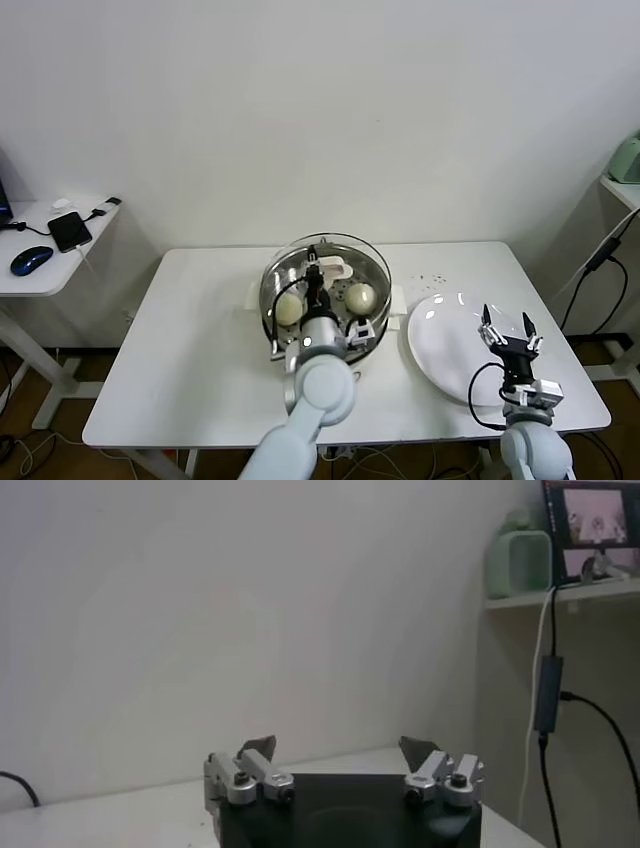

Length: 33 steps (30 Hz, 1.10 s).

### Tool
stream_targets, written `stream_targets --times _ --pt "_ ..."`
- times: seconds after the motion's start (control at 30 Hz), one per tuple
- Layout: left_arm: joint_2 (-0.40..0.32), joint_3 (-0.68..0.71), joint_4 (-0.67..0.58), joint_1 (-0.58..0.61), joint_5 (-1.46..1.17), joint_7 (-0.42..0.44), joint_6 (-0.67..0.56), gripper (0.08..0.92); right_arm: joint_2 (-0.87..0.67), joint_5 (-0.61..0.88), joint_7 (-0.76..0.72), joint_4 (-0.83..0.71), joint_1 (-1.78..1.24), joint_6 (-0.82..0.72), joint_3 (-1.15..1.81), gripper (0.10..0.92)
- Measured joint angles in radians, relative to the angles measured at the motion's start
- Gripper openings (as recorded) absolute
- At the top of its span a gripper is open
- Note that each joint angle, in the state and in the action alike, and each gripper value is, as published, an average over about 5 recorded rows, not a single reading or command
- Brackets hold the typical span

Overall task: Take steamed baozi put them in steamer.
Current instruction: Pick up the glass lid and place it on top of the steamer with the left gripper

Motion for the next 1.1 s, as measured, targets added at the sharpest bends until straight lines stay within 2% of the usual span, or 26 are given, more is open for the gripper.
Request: stream_targets --times 0.47,1.1 --pt "0.0 0.004 0.05 -0.011 0.022 0.02 -0.007 0.163 -0.003 0.0 0.0 -0.005 0.004 0.002 -0.002 0.823" --pt "0.0 -0.003 0.055 0.003 0.028 0.021 -0.029 0.163 -0.001 -0.001 -0.001 -0.009 -0.001 0.006 -0.002 0.823"
